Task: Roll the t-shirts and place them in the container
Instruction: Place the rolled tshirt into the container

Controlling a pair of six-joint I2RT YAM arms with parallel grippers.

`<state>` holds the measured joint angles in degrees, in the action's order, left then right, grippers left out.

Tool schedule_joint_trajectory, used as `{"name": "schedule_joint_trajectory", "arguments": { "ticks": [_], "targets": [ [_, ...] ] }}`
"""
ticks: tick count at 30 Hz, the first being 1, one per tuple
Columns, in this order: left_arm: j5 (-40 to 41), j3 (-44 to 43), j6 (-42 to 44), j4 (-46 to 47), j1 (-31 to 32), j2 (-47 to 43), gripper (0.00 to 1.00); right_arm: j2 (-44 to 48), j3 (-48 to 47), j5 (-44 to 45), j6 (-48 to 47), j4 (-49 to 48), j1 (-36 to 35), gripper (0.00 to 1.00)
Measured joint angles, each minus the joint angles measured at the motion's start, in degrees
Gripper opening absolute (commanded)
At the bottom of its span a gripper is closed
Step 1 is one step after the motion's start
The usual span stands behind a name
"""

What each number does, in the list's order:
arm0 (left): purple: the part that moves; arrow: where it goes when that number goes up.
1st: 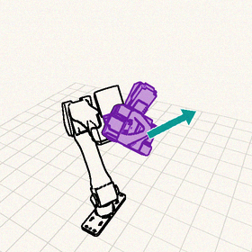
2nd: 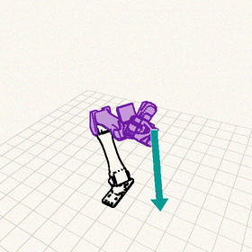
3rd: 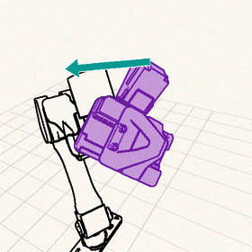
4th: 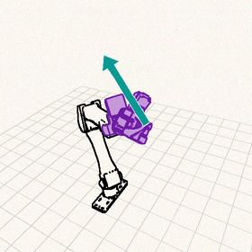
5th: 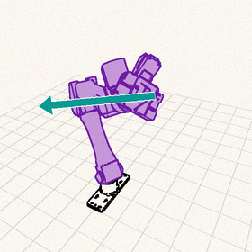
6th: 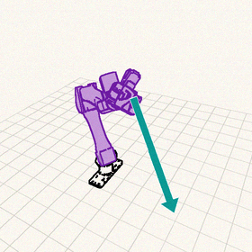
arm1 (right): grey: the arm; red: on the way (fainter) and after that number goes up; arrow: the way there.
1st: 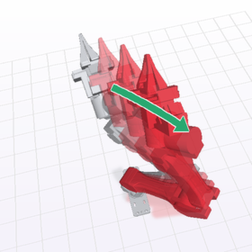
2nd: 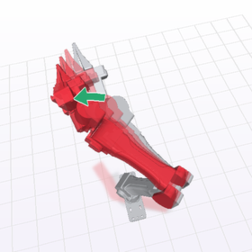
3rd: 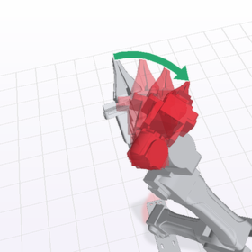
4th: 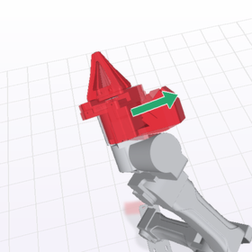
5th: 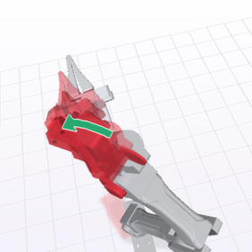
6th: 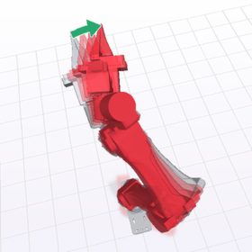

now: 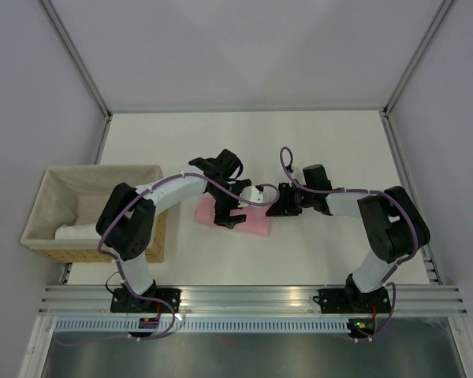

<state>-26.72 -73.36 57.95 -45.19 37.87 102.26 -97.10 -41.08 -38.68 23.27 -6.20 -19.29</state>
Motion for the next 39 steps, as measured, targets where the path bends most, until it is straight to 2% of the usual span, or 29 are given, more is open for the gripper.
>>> {"name": "schedule_joint_trajectory", "arguments": {
  "ticks": [9, 18, 29, 37, 39],
  "targets": [
    [4.4, 0.7, -3.2, 5.1, 0.7, 1.2, 1.0, -0.2, 0.0, 0.0, -0.1, 0.0, 0.0, 0.47],
    [4.6, 7.0, -3.7, 7.6, 0.9, 1.2, 1.0, -0.4, -1.0, 0.0, -0.2, 1.1, 0.0, 0.49],
    [5.2, 12.4, -5.3, 17.0, 0.9, 0.1, 0.99, -0.5, -2.2, 0.7, -1.0, 3.3, 0.0, 0.5],
    [5.1, 17.2, -7.6, 23.3, 1.9, -2.4, 0.57, -0.5, -4.4, 1.8, -2.2, 6.7, 0.0, 0.51],
    [5.1, 17.0, -7.6, 24.0, 2.2, -2.2, 0.52, -0.4, -5.3, 2.2, -2.8, 7.9, 0.0, 0.52]
  ]
}}
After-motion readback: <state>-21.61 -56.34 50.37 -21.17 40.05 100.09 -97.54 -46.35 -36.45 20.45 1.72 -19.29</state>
